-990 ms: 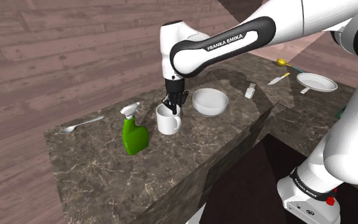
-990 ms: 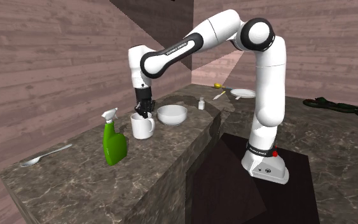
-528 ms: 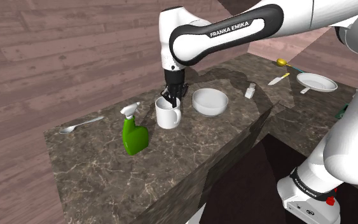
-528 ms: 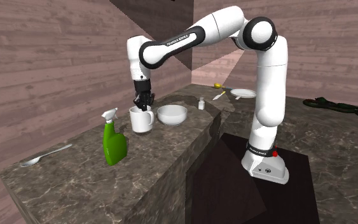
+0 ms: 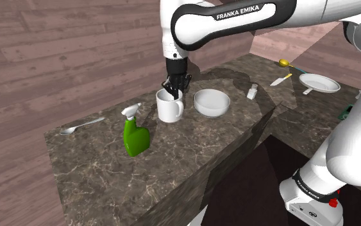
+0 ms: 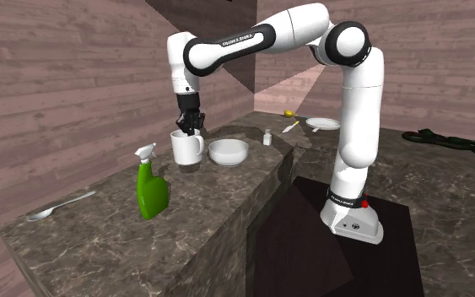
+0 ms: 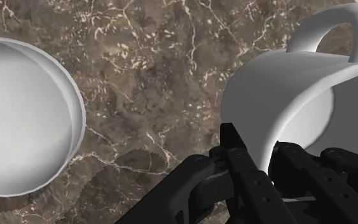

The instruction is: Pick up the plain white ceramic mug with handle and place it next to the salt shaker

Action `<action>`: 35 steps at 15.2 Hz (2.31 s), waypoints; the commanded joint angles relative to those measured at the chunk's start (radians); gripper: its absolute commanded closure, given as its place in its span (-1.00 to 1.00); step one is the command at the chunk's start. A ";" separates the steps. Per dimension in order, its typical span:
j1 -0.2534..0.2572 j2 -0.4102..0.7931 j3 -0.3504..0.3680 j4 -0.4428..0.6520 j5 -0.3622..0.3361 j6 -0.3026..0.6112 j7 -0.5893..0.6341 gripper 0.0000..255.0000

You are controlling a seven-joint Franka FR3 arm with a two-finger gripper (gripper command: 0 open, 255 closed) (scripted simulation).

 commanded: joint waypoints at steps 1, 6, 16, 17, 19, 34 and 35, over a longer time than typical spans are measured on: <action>0.000 -0.001 0.000 0.027 0.000 -0.028 0.000 1.00; -0.028 -0.057 -0.018 -0.002 0.018 -0.052 -0.049 1.00; -0.139 -0.265 -0.142 -0.236 0.051 -0.025 -0.296 1.00; -0.149 -0.280 -0.156 -0.253 0.050 -0.024 -0.320 1.00; -0.169 -0.308 -0.184 -0.283 0.045 -0.023 -0.368 1.00; -0.324 -0.387 -0.414 -0.365 -0.035 -0.019 -0.726 1.00; -0.334 -0.383 -0.429 -0.361 -0.041 -0.018 -0.750 1.00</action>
